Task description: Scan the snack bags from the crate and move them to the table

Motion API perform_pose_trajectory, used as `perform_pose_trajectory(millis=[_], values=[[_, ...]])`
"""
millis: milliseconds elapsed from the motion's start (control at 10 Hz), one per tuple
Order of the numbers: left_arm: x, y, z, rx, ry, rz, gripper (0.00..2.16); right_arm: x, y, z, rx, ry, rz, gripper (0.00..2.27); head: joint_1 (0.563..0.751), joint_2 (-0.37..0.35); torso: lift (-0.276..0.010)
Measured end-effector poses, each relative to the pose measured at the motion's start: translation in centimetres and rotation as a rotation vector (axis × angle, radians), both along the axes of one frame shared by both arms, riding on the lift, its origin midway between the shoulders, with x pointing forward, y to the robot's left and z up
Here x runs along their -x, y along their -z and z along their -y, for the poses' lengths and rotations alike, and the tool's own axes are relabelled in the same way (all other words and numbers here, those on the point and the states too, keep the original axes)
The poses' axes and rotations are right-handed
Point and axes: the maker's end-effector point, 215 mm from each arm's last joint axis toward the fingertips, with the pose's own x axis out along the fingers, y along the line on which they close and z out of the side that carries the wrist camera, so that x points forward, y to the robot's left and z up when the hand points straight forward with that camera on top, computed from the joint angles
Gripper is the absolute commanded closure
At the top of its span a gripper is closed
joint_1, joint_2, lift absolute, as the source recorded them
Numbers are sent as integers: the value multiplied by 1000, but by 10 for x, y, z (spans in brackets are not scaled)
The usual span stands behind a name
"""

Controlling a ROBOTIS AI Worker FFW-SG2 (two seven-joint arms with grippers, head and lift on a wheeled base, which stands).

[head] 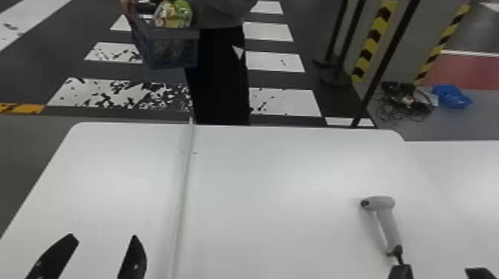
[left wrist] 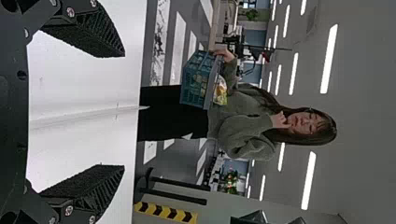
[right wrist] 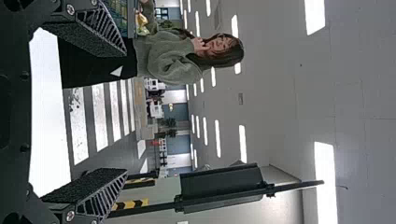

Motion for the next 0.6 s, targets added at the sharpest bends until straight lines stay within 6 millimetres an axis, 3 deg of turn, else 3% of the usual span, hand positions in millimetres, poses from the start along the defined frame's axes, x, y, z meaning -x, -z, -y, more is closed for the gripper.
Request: perform_pose_trajectory(millis=[600], values=[[-1, 1, 2, 2, 9, -3, 151, 2, -3, 2, 0, 2, 10, 107, 695, -110, -95]])
